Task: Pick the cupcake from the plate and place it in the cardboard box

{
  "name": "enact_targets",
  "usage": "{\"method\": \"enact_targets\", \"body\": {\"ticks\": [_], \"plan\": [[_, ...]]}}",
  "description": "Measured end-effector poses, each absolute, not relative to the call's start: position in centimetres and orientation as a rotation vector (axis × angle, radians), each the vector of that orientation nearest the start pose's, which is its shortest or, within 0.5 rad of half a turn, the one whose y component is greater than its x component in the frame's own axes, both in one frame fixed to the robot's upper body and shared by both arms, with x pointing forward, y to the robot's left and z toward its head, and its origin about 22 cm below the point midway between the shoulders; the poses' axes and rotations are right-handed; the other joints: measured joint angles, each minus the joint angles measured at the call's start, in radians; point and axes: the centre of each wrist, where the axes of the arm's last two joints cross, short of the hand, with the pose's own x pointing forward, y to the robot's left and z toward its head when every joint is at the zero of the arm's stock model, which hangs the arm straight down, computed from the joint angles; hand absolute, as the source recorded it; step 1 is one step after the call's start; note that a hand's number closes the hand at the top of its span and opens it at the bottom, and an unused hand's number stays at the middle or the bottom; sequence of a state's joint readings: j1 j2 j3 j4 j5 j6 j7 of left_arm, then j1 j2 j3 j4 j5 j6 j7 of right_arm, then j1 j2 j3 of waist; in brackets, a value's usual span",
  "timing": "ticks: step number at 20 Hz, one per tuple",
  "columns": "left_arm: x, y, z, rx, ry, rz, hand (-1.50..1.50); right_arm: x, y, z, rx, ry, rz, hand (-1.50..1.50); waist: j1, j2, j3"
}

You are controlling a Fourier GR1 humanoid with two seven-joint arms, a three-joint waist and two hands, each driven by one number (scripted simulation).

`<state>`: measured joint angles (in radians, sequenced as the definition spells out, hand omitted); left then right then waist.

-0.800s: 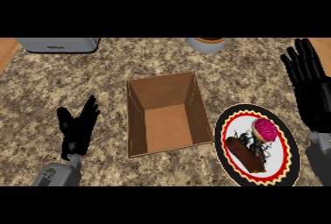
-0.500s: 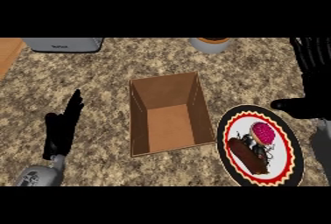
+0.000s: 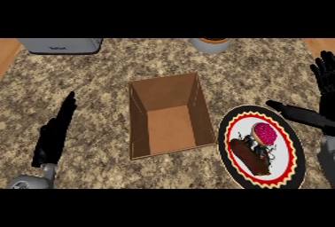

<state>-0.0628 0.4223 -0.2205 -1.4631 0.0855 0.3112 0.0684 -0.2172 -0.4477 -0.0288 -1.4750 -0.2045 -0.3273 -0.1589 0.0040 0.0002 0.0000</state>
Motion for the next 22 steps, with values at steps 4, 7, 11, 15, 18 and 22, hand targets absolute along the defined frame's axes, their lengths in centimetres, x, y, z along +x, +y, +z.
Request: {"method": "enact_targets", "body": {"ticks": [4, 7, 11, 15, 18, 22], "plan": [[24.3, 28.4, 0.2, 0.379, -1.435, -0.194, 0.00, 28.2, -34.5, 7.9, -0.532, -1.799, 0.180, -1.50, -0.004, -0.001, -0.001], [24.4, 28.6, 0.6, 0.377, -1.442, -0.196, 0.00, 27.8, -36.4, 9.8, -0.612, -1.701, 0.378, -1.50, -0.005, -0.002, -0.002], [24.4, 28.6, 0.8, 0.381, -1.445, -0.199, 0.00, 27.6, -37.2, 12.6, -0.642, -1.521, 0.643, -1.50, -0.002, -0.003, -0.003], [24.6, 28.7, 1.0, 0.381, -1.443, -0.201, 0.00, 27.2, -36.6, 14.6, -0.626, -1.312, 0.871, -1.50, -0.003, -0.003, -0.003], [24.5, 28.3, 0.8, 0.380, -1.446, -0.205, 0.00, 27.2, -35.2, 15.0, -0.594, -1.189, 0.972, -1.50, 0.002, -0.002, -0.003], [24.1, 28.3, 0.9, 0.377, -1.445, -0.203, 0.00, 26.7, -32.6, 15.6, -0.568, -1.087, 1.037, -1.50, 0.000, -0.002, -0.001]]}}
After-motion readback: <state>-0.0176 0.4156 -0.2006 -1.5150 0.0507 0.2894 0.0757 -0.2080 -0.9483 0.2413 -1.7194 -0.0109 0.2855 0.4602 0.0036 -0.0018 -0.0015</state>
